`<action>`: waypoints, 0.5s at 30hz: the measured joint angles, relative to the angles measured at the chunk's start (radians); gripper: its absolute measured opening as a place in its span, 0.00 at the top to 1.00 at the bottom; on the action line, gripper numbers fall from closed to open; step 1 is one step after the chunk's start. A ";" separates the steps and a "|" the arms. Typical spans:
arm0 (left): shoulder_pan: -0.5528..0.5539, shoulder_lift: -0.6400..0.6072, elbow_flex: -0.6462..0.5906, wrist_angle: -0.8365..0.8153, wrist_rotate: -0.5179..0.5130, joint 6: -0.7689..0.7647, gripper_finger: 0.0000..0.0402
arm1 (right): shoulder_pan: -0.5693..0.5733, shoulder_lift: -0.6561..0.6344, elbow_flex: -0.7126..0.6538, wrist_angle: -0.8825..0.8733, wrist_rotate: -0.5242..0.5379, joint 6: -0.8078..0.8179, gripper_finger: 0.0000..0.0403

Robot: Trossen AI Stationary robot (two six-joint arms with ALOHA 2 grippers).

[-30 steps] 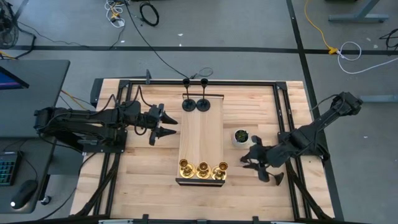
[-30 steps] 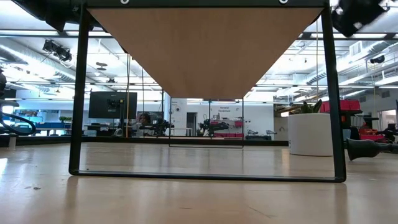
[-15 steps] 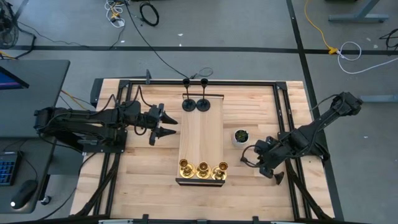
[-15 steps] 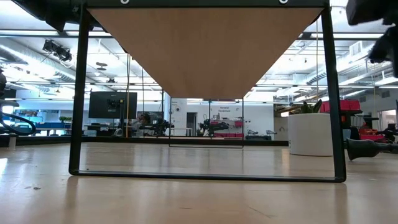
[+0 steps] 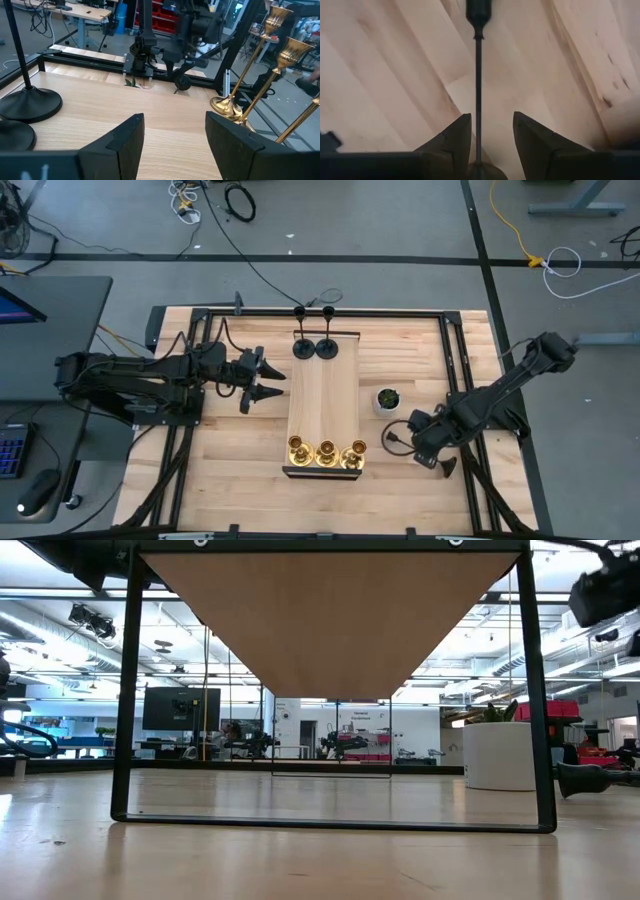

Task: Pick & Place candle stick holders
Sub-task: Put the black candle holder on the shelf aligned with the other black candle holders

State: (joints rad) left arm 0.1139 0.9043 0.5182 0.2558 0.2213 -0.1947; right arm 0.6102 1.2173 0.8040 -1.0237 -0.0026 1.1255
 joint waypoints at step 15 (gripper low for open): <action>0.000 0.000 0.000 0.000 0.000 0.008 0.48 | 0.000 0.162 0.000 0.075 -0.032 0.009 0.64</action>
State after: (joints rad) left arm 0.1139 0.9039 0.5182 0.2558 0.2212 -0.1871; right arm 0.6102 1.3794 0.8040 -0.9491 -0.0345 1.1349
